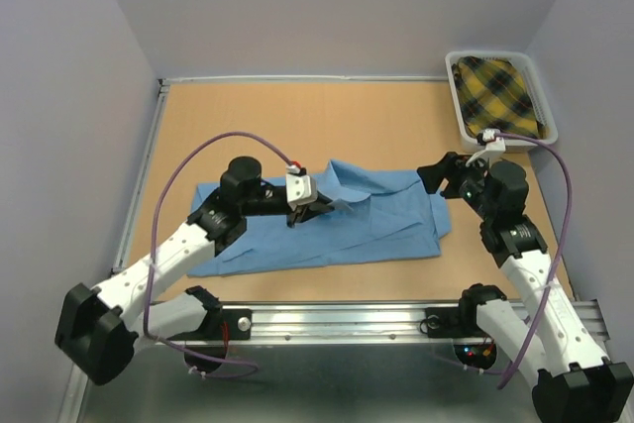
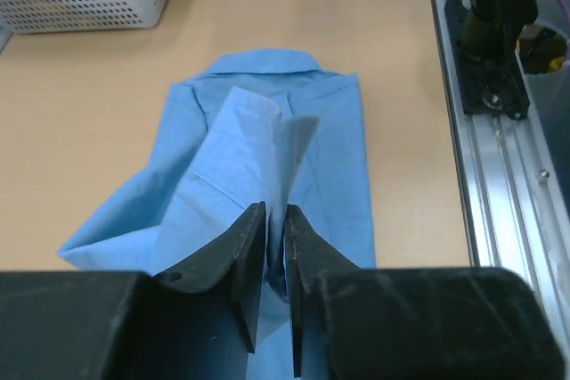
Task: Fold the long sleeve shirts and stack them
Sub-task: Fold the shirt
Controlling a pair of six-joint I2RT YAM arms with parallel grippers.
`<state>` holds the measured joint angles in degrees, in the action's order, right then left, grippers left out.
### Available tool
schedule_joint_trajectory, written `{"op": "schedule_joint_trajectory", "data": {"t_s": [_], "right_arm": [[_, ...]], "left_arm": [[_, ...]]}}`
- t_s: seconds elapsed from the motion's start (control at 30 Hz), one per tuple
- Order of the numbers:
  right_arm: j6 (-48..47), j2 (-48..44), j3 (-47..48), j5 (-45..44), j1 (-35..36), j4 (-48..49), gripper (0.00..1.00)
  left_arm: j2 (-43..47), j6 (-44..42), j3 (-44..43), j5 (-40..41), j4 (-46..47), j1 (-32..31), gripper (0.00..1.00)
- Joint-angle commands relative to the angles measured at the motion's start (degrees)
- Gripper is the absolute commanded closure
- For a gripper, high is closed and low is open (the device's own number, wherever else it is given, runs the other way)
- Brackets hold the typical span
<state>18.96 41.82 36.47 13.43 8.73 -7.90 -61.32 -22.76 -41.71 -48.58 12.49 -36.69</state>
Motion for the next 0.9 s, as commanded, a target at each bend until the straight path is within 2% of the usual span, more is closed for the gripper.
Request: {"op": "schedule_joint_trajectory", "data": {"t_s": [0.0, 0.07, 0.1, 0.13, 0.23, 0.27, 0.37, 0.43, 0.6, 0.73, 0.77, 0.87], "right_arm": [[-1.12, 0.8, -0.17, 1.86, 0.58, -0.54, 0.29], [-1.21, 1.59, -0.17, 2.74, 0.58, -0.54, 0.29], [-1.38, 2.55, -0.08, 3.0, 0.58, -0.45, 0.29], [-1.56, 3.08, 0.01, 3.27, 0.58, -0.54, 0.29], [-1.65, 5.1, 0.44, 3.36, 0.5, -0.71, 0.29], [-1.3, 6.33, 0.97, 2.66, 0.58, -0.8, 0.29], [1.25, 9.05, 2.28, 0.81, 0.58, -0.89, 0.29], [4.4, 12.64, 3.16, -0.24, 0.5, -0.89, 0.3], [11.0, 19.34, 6.41, -6.82, 0.58, -0.8, 0.3], [17.06, 24.79, 8.97, -13.16, 0.5, -0.98, 0.3], [17.51, 27.41, 10.02, -14.65, 0.41, -0.89, 0.31], [18.3, 31.99, 12.04, -13.87, 0.06, -0.27, 0.34]], "left_arm": [[10.23, 6.93, 5.31, 5.74, 0.69, -0.4, 0.69], [16.37, 15.17, 8.82, 10.41, 1.74, -0.4, 0.59], [18.23, 17.47, 9.63, 15.3, 1.83, -0.4, 0.45], [20.08, 19.49, 10.33, 18.31, 1.66, -0.4, 0.42], [25.8, 30.46, 12.97, 30.7, 1.39, -0.32, 0.37], [27.55, 37.72, 13.76, 34.48, 0.96, -0.32, 0.35], [27.66, 51.8, 13.94, 49.95, -4.04, -0.32, 0.31], [24.87, 53.34, 12.81, 54.88, -6.24, -0.23, 0.31], [14.6, 55.55, 7.98, 57.11, -9.68, 3.36, 0.3], [7.89, 56.07, 5.59, 51.32, -9.24, 11.62, 0.3], [5.97, 55.99, 5.5, 50.26, -8.54, 15.38, 0.3], [2.45, 55.9, 5.5, 46.47, -6.17, 20.58, 0.3]]}}
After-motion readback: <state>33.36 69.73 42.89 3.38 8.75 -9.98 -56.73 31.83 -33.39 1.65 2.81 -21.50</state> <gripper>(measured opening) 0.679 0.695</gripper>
